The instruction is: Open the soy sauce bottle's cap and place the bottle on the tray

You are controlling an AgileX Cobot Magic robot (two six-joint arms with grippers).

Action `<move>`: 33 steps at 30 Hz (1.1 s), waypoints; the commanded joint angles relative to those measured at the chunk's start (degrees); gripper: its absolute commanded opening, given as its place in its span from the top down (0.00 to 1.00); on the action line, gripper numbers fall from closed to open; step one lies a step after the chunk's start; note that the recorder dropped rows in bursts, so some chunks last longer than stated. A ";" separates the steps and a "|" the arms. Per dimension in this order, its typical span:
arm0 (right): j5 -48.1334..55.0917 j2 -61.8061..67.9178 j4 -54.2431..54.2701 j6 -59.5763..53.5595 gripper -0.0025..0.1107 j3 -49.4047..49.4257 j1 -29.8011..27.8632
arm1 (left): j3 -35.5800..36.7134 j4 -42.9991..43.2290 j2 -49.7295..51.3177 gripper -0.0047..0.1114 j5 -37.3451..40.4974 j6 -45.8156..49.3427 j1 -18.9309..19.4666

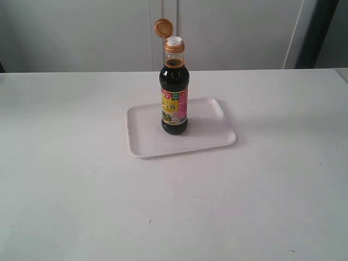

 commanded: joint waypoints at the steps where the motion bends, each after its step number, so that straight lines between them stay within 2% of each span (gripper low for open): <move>1: -1.58 -0.35 0.00 0.00 0.98 2.21 -0.12 | 0.24 -0.61 -0.26 0.96 -0.27 -0.05 0.21; 7: -1.18 -0.35 -1.39 0.00 0.98 2.21 -0.12 | 0.24 -0.61 -0.26 0.96 -0.27 -0.05 0.21; 11: 6.31 -0.35 -3.48 0.00 0.98 2.21 -0.12 | 0.24 -0.61 -0.26 0.96 -0.27 -0.05 0.21; 33: 6.01 -0.35 -3.49 0.00 0.98 2.21 -0.12 | 0.24 -0.61 -0.26 0.96 -0.27 -0.05 0.21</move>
